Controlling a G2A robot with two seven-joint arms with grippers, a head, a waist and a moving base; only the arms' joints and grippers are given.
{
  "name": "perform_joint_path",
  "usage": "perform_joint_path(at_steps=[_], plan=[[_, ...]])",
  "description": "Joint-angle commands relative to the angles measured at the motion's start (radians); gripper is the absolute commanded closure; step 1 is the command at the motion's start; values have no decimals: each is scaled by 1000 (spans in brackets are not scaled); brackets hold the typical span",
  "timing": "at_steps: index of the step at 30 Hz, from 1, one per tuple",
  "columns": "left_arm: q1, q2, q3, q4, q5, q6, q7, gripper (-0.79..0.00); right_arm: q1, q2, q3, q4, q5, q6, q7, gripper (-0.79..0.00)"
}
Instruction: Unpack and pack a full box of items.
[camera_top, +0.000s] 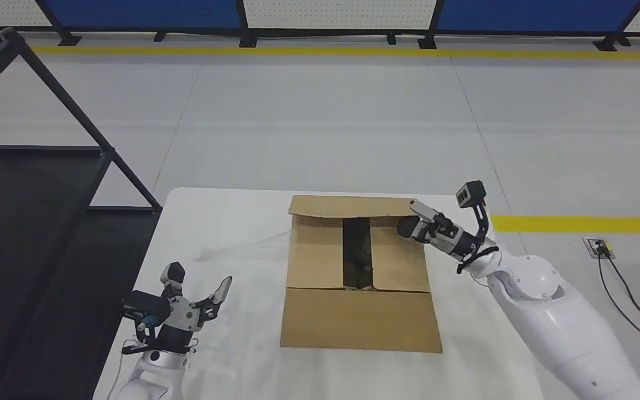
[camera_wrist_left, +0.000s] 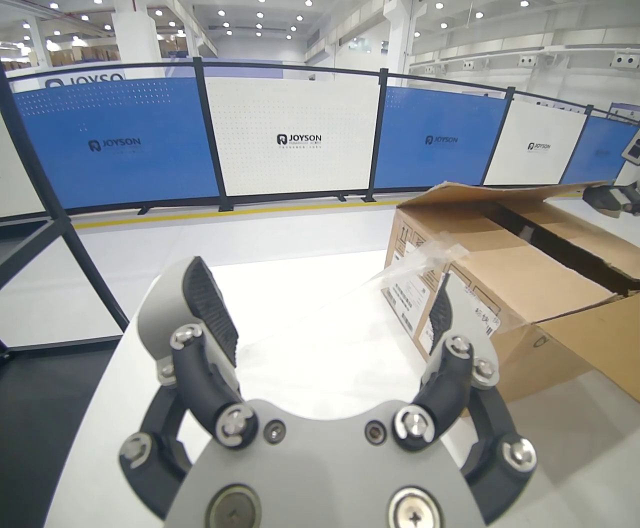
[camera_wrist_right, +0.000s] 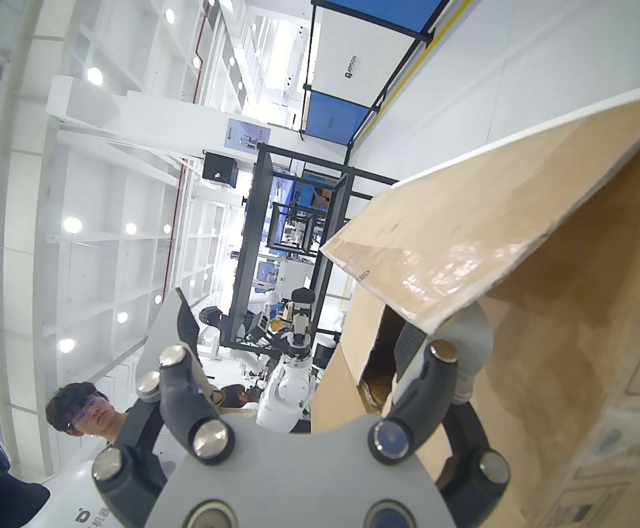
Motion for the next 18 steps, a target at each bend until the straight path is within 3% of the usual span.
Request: perform_joint_path(at_steps=[1, 9, 12, 18], plan=[[0, 0, 0, 0, 0, 0, 0, -785, 18, -12, -4, 14, 3, -4, -26, -785], [0, 0, 0, 0, 0, 0, 0, -785, 131, -73, -51, 90, -67, 67, -227, -785], [0, 0, 0, 0, 0, 0, 0, -785, 175, -103, -86, 133, -147, 85, -359, -785], [0, 0, 0, 0, 0, 0, 0, -785, 230, -156, -151, 213, -220, 90, -436, -785]])
